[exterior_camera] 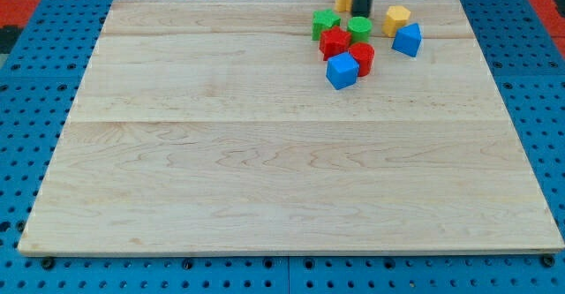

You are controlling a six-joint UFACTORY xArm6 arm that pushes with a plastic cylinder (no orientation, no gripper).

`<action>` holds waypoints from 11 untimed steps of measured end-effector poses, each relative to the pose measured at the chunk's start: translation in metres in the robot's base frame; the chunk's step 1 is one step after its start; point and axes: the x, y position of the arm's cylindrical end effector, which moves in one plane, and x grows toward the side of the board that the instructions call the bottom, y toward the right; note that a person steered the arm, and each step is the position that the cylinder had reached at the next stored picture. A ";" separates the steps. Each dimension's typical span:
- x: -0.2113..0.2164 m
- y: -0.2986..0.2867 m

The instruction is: Nudge the yellow heart left a bit

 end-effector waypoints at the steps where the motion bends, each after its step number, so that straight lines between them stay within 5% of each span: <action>1: -0.026 0.010; 9: -0.026 -0.015; 11: 0.043 -0.091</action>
